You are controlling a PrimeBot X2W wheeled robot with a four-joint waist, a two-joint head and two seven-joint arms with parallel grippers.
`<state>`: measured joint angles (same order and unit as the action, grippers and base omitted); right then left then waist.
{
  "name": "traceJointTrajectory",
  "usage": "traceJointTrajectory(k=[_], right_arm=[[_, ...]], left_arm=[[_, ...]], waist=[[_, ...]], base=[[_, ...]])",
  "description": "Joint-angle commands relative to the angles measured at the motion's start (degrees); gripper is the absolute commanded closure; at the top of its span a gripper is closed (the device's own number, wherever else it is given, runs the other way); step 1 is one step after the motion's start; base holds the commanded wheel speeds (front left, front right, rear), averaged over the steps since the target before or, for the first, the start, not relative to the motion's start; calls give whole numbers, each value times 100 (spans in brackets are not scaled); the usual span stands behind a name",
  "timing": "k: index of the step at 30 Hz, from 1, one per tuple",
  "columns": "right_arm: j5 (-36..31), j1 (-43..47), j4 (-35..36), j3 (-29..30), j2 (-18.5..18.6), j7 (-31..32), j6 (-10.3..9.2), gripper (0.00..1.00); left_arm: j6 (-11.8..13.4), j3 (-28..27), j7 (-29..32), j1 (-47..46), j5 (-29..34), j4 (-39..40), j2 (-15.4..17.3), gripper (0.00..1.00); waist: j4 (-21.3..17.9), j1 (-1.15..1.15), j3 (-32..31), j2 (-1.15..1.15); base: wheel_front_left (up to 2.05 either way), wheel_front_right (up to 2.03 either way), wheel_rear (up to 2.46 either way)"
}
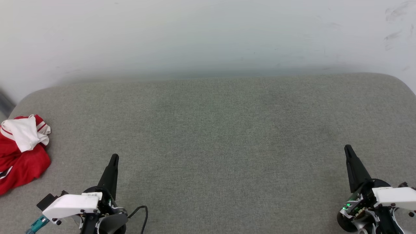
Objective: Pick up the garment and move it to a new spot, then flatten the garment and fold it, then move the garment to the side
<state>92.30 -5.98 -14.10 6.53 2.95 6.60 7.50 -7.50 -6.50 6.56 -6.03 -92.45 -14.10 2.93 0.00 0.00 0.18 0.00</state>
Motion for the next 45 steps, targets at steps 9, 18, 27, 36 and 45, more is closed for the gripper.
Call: traceJointTrajectory(k=[9,18,27,36,45], right_arm=[[23,-59,-1,-7,-14,4,-2,100],[23,-59,-1,-7,-15,4,-2,100],[23,-59,-1,-7,-15,4,-2,100],[-41,197,-149,-21,-4,-105,-1,0],[-658,261,7,38,-5,-361,-1,0]], left_arm=[[-9,-9,8,-51,8,0,-5,100],[-9,-9,8,-51,8,0,-5,100],[-9,-8,8,-51,8,0,-5,100],[2,48,-104,184,30,-64,-21,0],[65,-100,-360,212,649,133,-18,0]], waist=[[0,0,0,0],[0,0,0,0],[0,0,0,0],[-2,0,2,0],[-9,0,15,0]], base=[[0,0,0],[0,0,0],[0,0,0],[0,0,0],[0,0,0]])
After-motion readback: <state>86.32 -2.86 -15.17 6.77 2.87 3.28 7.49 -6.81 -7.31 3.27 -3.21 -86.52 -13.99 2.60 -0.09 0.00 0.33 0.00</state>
